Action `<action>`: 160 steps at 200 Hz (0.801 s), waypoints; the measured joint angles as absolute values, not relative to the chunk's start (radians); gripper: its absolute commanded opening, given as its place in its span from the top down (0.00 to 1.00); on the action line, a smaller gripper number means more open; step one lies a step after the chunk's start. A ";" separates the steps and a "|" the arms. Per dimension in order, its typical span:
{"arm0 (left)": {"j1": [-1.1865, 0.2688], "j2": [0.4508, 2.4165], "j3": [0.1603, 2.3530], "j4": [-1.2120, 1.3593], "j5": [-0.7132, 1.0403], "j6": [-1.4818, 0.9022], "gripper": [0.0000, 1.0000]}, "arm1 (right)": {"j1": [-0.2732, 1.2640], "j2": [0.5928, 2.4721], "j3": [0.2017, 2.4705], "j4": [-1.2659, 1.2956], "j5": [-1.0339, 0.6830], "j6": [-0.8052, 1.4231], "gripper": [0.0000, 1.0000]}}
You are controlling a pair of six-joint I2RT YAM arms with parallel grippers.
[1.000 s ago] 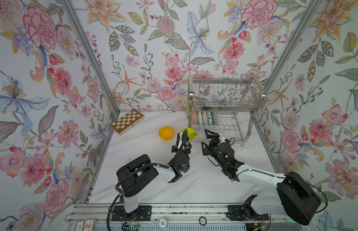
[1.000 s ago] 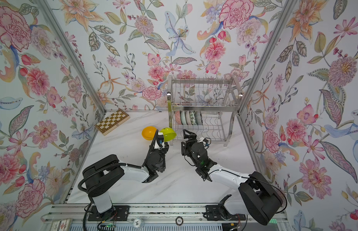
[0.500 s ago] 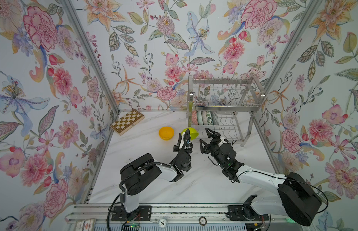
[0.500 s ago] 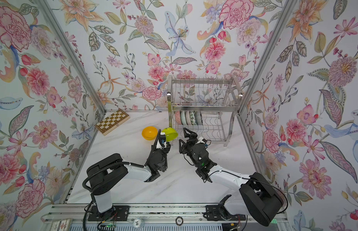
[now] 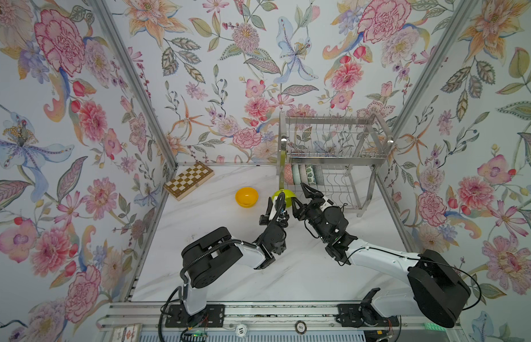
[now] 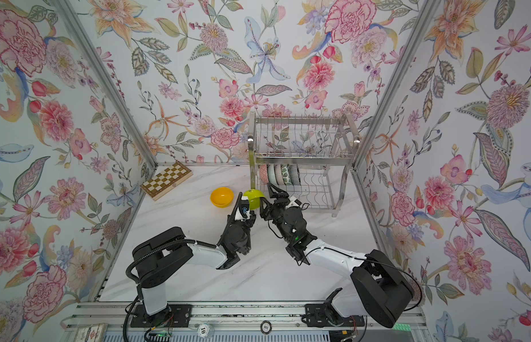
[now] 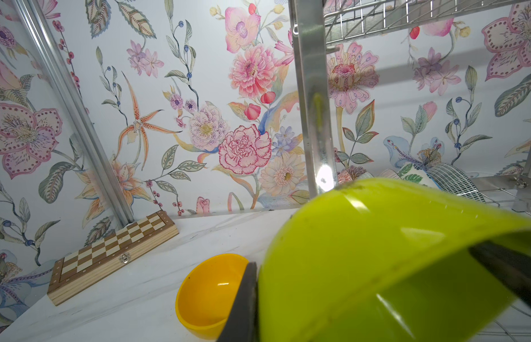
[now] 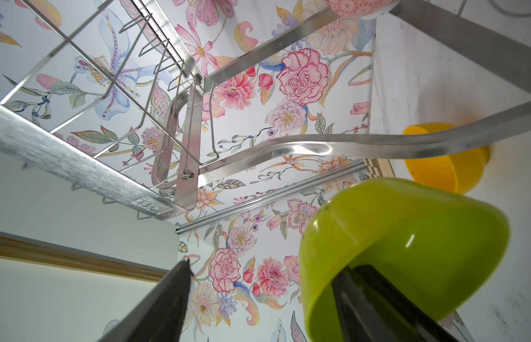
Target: Load the bowls into the dish rack
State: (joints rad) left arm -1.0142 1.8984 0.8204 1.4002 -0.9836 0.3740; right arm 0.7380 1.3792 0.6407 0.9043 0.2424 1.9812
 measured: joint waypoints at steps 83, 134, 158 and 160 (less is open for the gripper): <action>-1.026 1.917 0.821 1.433 -0.972 0.390 1.00 | 0.744 1.460 0.690 0.949 0.247 2.028 0.57; -1.019 1.917 0.818 1.458 -0.950 0.398 1.00 | 0.747 1.489 0.694 0.959 0.224 2.056 0.85; -1.015 1.917 0.814 1.475 -0.947 0.398 1.00 | 0.746 1.496 0.694 0.963 0.208 2.058 0.91; -1.015 1.917 0.814 1.477 -0.947 0.398 1.00 | 0.746 1.497 0.694 0.963 0.207 2.059 0.91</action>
State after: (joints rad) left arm -1.0153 1.9171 0.8139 1.4773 -0.9466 0.3981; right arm 0.7464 1.4967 0.6941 0.9630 0.2066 2.0586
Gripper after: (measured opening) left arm 0.102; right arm 0.107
